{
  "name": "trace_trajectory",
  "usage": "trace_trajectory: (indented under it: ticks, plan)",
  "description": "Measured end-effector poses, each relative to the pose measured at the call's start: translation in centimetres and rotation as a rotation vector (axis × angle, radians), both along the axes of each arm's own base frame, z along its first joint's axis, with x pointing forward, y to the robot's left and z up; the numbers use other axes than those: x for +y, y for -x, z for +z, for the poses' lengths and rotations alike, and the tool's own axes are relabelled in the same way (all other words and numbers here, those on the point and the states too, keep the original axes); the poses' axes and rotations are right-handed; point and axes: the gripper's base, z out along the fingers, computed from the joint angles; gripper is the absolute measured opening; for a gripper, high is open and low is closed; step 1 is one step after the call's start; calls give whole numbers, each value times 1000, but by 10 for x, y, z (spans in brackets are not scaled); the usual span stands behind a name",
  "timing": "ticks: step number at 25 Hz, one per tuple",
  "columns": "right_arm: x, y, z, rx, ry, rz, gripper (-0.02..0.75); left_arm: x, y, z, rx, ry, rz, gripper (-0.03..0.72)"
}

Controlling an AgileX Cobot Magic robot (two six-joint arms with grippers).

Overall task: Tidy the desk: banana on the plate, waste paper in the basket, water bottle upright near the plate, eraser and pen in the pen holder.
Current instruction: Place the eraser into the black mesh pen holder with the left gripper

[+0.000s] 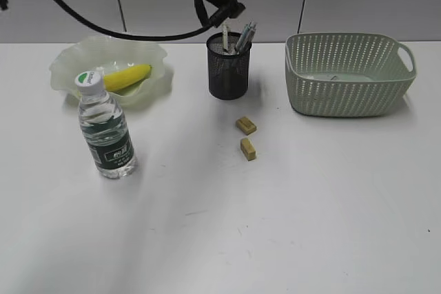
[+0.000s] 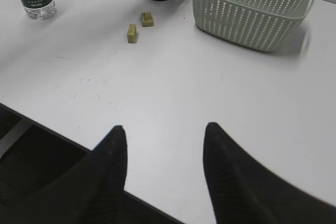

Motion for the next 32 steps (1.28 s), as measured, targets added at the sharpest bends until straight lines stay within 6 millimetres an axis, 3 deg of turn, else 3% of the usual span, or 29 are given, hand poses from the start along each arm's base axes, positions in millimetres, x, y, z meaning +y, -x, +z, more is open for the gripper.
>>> trace_trajectory:
  ticks: [4,8,12,19,26,30,32]
  plan:
    - [0,0,0,0,0,0,384,5,-17,-28,43,91,77,95]
    - [0,0,0,-1,-1,0,384,1,-22,-58,96,76,90,95]
    - [0,0,0,-1,-1,0,384,-1,-22,-75,139,45,81,95]
    - [0,0,0,-1,-1,0,384,-2,-21,-77,153,39,76,115]
    - [0,0,0,-1,-1,0,384,-2,-21,-77,154,40,76,375]
    - [0,0,0,-1,-1,0,384,-1,-18,-65,150,46,71,417]
    - [0,0,0,-1,-1,0,384,0,-13,-46,152,51,57,421]
